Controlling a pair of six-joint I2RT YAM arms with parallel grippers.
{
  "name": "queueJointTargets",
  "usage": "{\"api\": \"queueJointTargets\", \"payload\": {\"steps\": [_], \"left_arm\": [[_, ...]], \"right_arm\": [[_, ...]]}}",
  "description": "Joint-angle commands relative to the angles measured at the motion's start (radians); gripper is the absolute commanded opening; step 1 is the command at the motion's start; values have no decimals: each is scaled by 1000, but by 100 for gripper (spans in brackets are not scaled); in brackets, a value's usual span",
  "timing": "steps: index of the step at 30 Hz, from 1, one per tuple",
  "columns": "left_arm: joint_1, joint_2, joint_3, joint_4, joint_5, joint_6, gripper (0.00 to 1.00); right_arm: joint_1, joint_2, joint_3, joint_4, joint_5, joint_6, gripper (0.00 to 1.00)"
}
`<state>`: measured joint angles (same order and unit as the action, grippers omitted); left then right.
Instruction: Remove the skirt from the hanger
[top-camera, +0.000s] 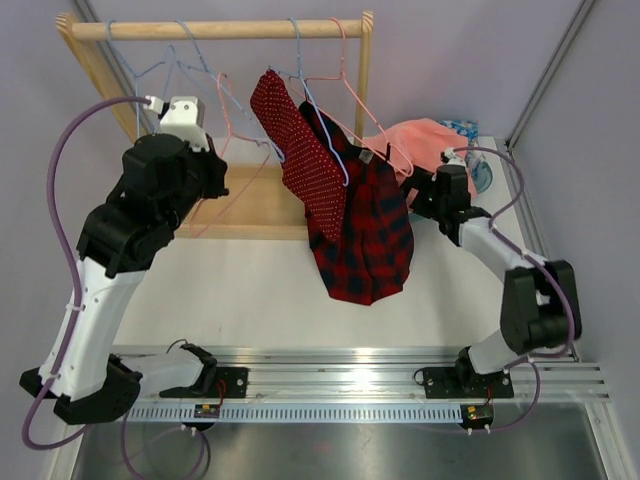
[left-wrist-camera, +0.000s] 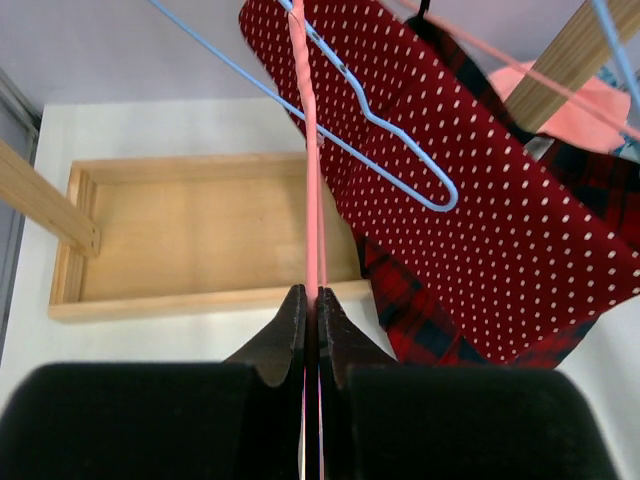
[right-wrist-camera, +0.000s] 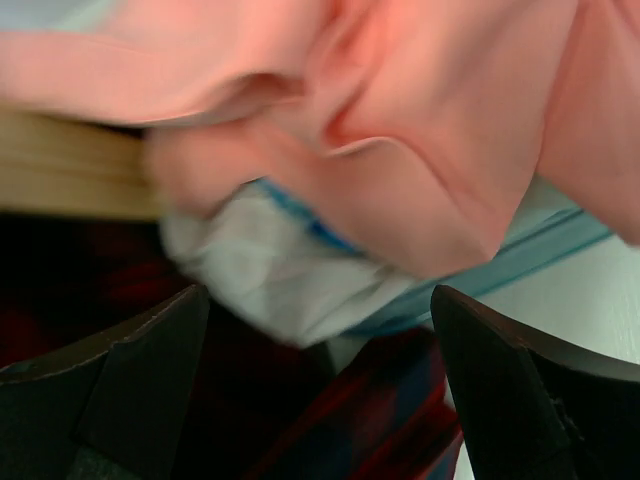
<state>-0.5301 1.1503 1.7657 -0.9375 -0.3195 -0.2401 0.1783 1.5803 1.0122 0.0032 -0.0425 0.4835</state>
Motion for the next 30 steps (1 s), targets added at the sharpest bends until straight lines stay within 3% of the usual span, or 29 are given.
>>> {"api": "queueJointTargets", "payload": {"steps": [1, 7, 11, 14, 18, 23, 30], "left_arm": [[2, 48, 127, -12, -16, 42, 0], [2, 98, 235, -151, -79, 41, 0], [2, 36, 146, -205, -235, 15, 0], [2, -38, 84, -155, -320, 31, 0], [2, -61, 112, -52, -414, 106, 0], [2, -25, 248, 49, -412, 203, 0], [16, 60, 320, 241, -294, 380, 0]], "right_arm": [[16, -241, -66, 103, -25, 1, 100], [16, -451, -199, 55, -60, -48, 99], [16, -493, -198, 3, -74, -66, 99], [16, -508, -208, 9, -94, -42, 99], [16, -526, -239, 37, -131, -8, 99], [16, -568, -251, 17, -122, -20, 99], [18, -632, -264, -27, -102, -46, 99]]}}
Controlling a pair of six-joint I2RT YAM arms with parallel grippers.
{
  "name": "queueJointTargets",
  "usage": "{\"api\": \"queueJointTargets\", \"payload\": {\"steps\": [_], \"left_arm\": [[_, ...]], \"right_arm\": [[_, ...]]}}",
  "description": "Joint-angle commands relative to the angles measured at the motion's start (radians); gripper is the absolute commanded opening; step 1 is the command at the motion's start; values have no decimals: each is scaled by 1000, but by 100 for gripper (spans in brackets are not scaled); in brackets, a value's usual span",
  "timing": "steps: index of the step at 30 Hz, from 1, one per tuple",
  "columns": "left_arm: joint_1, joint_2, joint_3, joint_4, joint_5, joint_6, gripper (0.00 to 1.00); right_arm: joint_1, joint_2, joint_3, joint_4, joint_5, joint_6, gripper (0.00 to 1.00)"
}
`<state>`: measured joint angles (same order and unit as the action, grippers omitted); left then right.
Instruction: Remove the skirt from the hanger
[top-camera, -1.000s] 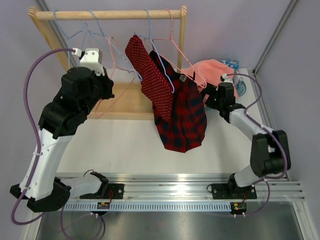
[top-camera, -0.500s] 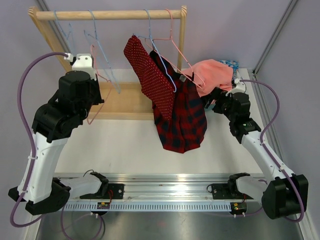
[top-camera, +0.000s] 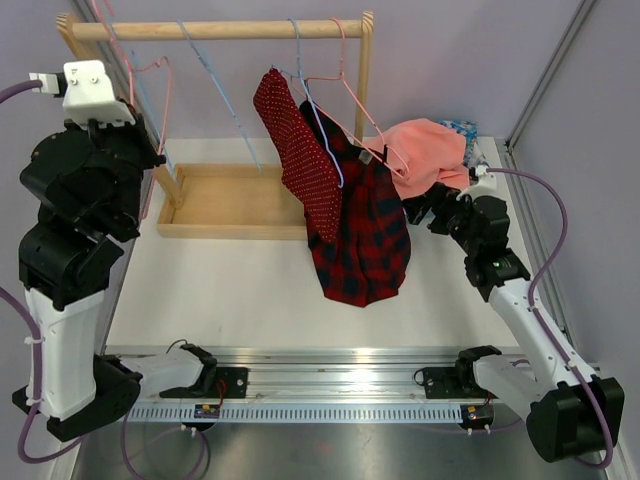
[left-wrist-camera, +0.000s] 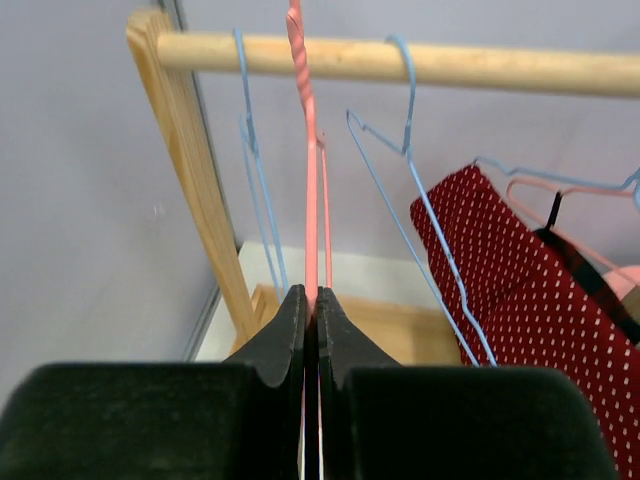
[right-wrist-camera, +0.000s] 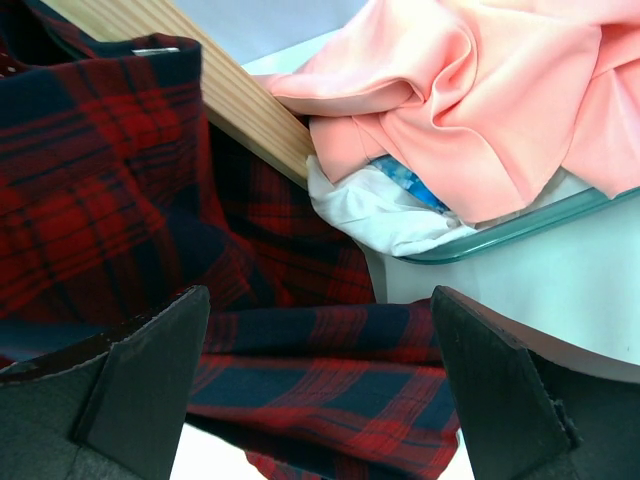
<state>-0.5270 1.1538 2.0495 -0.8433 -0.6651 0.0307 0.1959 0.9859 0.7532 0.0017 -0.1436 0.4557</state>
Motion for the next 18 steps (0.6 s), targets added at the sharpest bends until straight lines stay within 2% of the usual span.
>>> {"api": "queueJointTargets", "payload": {"steps": [1, 7, 11, 18], "left_arm": [[19, 70, 50, 148, 70, 112, 0], [146, 182, 106, 141, 264, 92, 0], [310, 225, 101, 147, 413, 34, 0], [447, 339, 123, 150, 654, -66, 0]], "right_arm": [[-1, -44, -8, -26, 1, -20, 100], [-3, -58, -23, -23, -7, -20, 99], [-1, -69, -29, -17, -17, -15, 99], [-1, -75, -34, -11, -39, -6, 100]]}}
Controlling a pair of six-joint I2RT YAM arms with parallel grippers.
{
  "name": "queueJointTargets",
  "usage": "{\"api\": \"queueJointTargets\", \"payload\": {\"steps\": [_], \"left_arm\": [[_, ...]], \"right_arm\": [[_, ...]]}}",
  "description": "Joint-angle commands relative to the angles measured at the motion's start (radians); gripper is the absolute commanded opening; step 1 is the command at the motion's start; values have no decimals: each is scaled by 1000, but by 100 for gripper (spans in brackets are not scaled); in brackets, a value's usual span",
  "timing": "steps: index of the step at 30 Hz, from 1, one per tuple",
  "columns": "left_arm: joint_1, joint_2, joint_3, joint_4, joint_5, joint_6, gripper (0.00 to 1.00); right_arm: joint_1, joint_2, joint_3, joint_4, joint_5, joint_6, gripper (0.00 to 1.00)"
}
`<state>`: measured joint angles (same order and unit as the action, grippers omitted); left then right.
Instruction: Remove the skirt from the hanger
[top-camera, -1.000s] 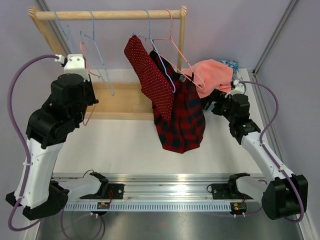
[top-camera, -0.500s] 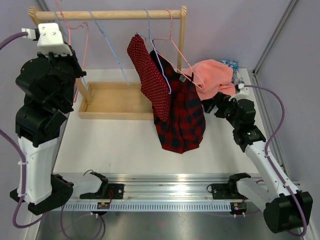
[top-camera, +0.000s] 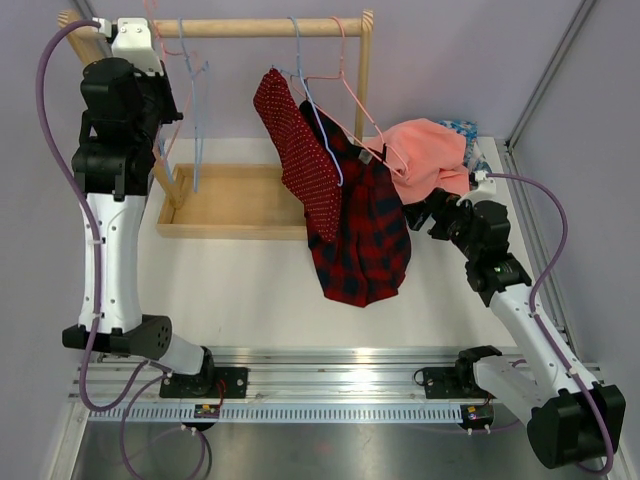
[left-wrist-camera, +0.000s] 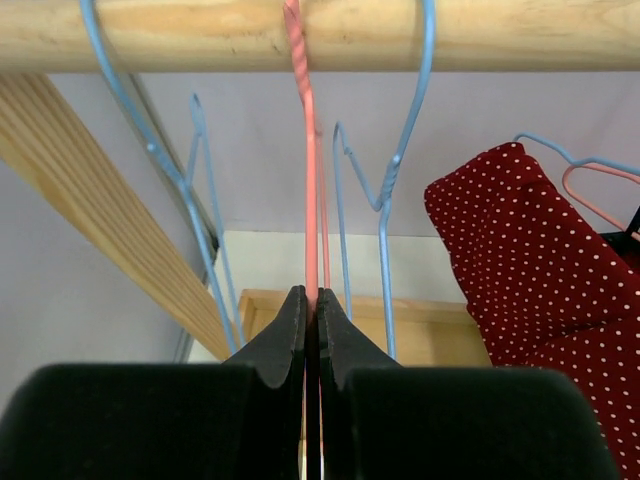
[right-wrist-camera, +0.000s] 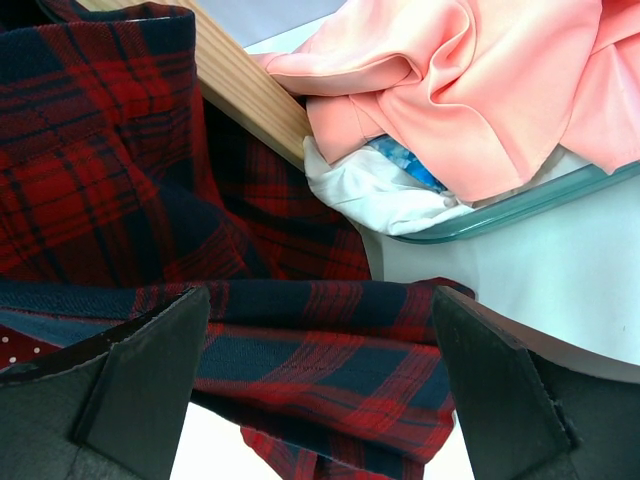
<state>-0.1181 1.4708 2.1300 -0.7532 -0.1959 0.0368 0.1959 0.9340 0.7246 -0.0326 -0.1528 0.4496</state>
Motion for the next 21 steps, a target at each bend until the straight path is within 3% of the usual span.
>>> {"api": "queueJointTargets", "payload": {"steps": [1, 14, 17, 19, 21], "left_arm": [[47, 31, 42, 60, 190, -81, 0], [61, -147, -284, 134, 216, -110, 1], [61, -190, -288, 117, 172, -136, 12], [60, -260, -292, 144, 176, -156, 41], [58, -303, -286, 167, 220, -192, 57]], "right_arm": [[-1, -21, -7, 23, -31, -2, 100], [-1, -6, -5, 23, -39, 4, 99], [-1, -6, -5, 20, -33, 8, 99], [-1, -8, -5, 10, -24, 6, 99], [-1, -6, -7, 8, -18, 12, 99]]}}
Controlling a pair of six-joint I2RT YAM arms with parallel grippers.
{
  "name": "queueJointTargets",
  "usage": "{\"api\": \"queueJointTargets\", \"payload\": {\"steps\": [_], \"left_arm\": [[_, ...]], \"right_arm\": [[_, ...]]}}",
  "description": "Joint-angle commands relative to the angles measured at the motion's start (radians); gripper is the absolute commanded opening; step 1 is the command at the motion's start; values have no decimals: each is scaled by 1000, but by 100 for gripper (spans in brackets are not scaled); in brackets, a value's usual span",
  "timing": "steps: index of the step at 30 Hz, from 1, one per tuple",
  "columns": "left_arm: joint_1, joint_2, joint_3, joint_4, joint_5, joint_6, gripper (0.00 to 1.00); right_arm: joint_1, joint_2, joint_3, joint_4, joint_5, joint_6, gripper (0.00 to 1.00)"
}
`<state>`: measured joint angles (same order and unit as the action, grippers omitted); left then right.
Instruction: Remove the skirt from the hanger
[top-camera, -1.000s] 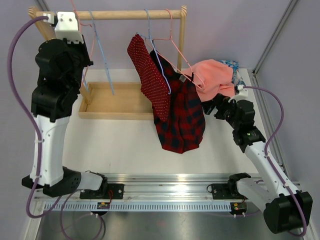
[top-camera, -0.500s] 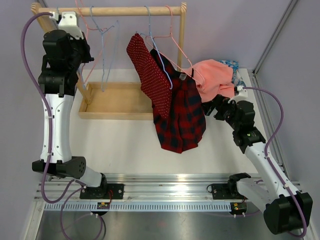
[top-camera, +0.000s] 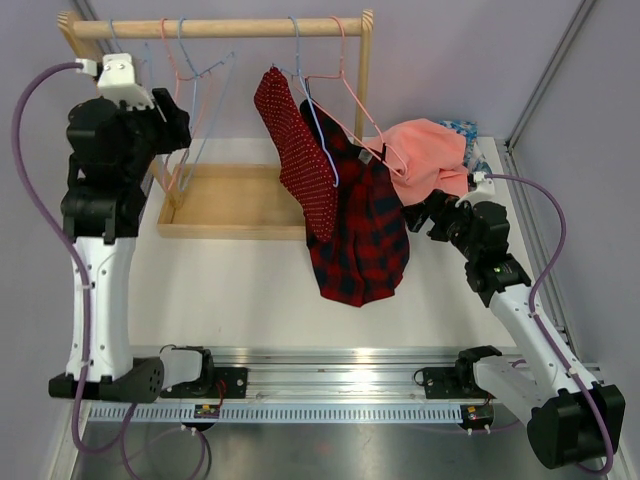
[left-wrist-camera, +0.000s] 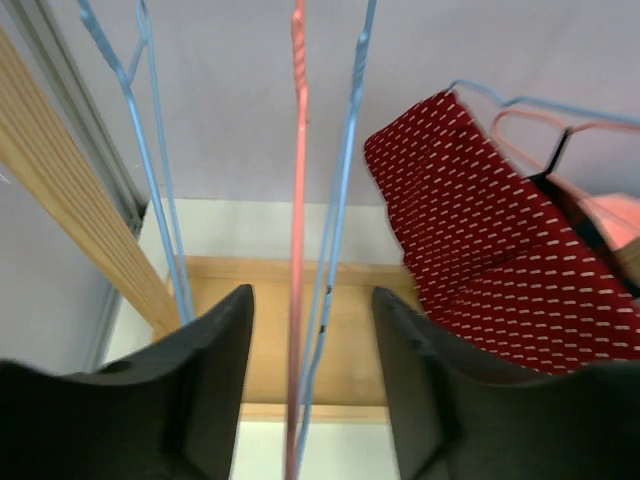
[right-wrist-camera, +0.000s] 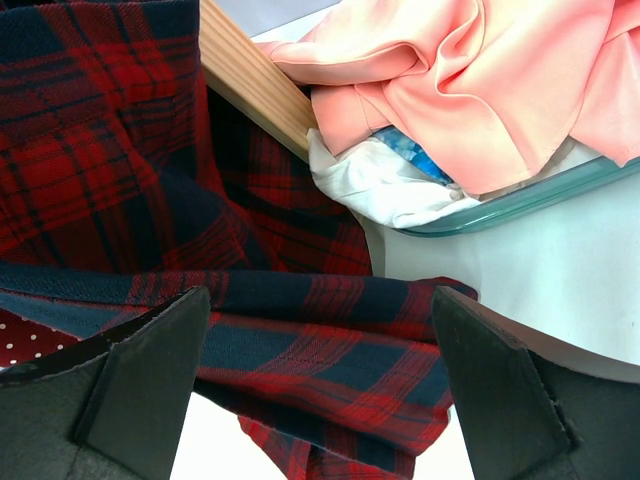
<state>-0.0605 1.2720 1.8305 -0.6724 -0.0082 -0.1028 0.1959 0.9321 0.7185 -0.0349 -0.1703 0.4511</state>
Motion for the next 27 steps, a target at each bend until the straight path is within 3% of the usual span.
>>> {"api": "queueJointTargets", "payload": {"steps": [1, 6, 15, 27], "left_arm": [[-4, -124, 47, 86, 45, -64, 62], [-76, -66, 213, -9, 114, -107, 66], [-384, 97, 236, 27, -55, -87, 63], [-515, 374, 435, 30, -199, -98, 62]], "right_arm": [[-1, -1, 1, 7, 2, 14, 99], [-1, 4, 25, -20, 3, 26, 99], [-1, -44, 50, -97, 11, 35, 99], [-1, -206, 70, -269, 77, -3, 99]]}}
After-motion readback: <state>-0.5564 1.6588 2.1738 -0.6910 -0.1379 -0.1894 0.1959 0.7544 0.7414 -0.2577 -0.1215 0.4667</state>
